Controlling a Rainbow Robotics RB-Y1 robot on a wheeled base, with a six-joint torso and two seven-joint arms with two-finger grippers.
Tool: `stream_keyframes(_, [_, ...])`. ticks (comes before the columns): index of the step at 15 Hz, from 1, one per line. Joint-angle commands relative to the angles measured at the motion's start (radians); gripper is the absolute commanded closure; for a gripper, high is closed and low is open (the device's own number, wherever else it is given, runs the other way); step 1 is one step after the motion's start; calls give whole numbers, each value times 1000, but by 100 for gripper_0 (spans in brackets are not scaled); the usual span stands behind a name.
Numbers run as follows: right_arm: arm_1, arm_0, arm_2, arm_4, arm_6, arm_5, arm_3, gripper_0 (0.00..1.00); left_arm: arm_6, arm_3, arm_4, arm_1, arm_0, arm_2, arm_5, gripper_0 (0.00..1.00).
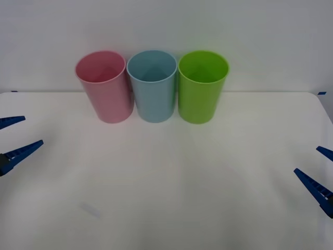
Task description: Grasp the object on the table and drop it into the matching bin: aluminum can to the light blue bin, PET bottle to the pink bin.
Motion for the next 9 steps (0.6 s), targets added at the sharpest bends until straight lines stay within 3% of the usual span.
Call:
stream_keyframes(1, [0,0,0,0,0,0,0,0,-57,0,8,1,62,34,-39,0])
stream_keyframes(9, [0,0,0,0,0,0,0,0,-97,0,106,1,174,23,-42,0])
